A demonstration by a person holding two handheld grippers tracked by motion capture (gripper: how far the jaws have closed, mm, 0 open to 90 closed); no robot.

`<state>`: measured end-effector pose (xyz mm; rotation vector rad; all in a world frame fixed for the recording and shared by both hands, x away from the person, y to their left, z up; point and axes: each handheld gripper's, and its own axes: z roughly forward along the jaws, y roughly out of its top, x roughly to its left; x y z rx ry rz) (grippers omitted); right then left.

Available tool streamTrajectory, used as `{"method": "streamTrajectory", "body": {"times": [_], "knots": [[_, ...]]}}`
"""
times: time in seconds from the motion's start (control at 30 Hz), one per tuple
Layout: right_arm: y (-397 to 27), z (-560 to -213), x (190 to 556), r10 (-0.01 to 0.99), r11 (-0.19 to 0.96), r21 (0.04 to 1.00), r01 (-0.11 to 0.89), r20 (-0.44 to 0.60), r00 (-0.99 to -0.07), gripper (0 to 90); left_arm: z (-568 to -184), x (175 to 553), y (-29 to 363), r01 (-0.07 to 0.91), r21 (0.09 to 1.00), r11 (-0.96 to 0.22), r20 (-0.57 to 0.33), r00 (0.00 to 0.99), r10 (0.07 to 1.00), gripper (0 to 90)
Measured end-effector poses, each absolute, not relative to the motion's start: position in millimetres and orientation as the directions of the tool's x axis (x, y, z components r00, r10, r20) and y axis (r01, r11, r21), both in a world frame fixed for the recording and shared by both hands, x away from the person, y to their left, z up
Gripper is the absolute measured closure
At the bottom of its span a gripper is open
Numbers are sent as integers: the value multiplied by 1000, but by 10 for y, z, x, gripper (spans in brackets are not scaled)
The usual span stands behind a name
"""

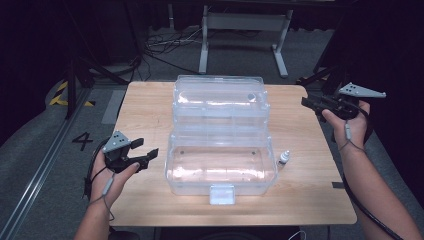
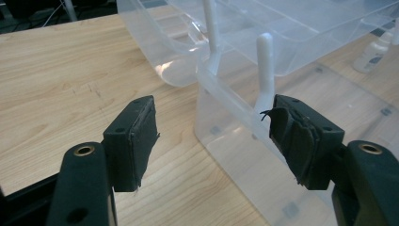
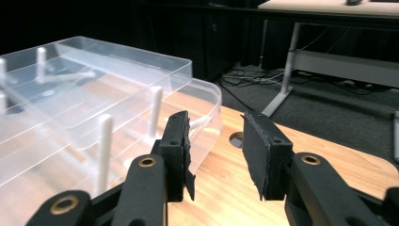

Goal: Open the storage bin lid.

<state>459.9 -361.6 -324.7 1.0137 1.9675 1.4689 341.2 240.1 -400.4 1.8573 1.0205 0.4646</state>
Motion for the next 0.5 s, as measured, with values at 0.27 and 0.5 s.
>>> {"method": "streamTrajectory", "body": {"times": [0.27, 0.5], "knots": [[-3566, -3116, 4583, 710, 268, 900, 343, 56, -701, 616, -4042, 3376, 2461, 501, 837, -219, -127, 567, 814, 330], [-3484, -3029, 4613, 666, 370, 856, 361, 27, -745, 619, -4077, 3315, 2507, 520, 824, -225, -125, 554, 823, 331]]}}
